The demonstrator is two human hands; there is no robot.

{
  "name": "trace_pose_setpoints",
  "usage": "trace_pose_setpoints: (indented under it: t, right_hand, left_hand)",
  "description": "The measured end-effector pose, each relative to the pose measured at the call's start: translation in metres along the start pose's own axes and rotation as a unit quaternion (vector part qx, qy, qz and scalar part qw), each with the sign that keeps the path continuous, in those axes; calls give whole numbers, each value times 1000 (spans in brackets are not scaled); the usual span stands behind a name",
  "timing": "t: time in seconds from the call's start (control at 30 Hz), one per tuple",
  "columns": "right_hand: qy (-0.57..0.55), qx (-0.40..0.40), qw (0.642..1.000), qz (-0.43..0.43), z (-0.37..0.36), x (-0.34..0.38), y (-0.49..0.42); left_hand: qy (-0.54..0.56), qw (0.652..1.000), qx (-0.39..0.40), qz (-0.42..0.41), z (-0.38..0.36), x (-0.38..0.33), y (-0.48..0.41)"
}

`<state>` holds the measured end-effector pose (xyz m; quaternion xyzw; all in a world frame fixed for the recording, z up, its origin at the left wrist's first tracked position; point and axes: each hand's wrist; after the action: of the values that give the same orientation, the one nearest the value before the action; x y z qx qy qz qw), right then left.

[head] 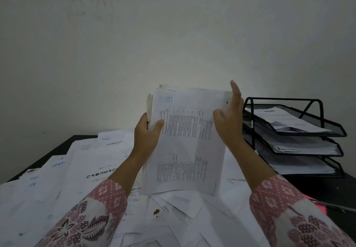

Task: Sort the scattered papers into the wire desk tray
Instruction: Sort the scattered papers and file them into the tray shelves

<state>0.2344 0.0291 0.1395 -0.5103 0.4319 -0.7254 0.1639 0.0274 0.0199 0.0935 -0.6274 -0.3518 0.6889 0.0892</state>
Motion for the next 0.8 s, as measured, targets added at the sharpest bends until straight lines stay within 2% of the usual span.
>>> trace_pose_setpoints:
  t: [0.07,0.17,0.43,0.53,0.6,0.7,0.8]
  right_hand:
    - [105,20,994,29,3,6,-8]
    - [200,50,978,17,6,11,-15]
    - [254,115,956,85,0,22,-21]
    - [204,114,968,86,-3,21,-21]
    - [121,80,988,47,0,17,-20]
    - [12,17,998,-65,4,5,-11]
    - [-76,21,980,-183,3,-11,10]
  left_hand:
    - [16,1000,9,9,0,0,0]
    - [26,999,22,14,1,0,2]
    - [26,996,66,51,-1,-6,4]
    - [-7,994,81,72,0,-6,1]
    - [-3,994,74,84,1,-5,1]
    - [18,994,48,93,4,-4,3]
    - [40,994,27,102,2,-4,7]
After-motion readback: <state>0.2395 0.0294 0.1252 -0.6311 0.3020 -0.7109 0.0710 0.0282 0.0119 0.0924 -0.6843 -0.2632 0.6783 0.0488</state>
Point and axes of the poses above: each hand's wrist, its own y-axis away from the middle knuckle, its own z-axis out of the back of the hand, x = y × z, and after that the axes turned 1 degree about -z, right-handed
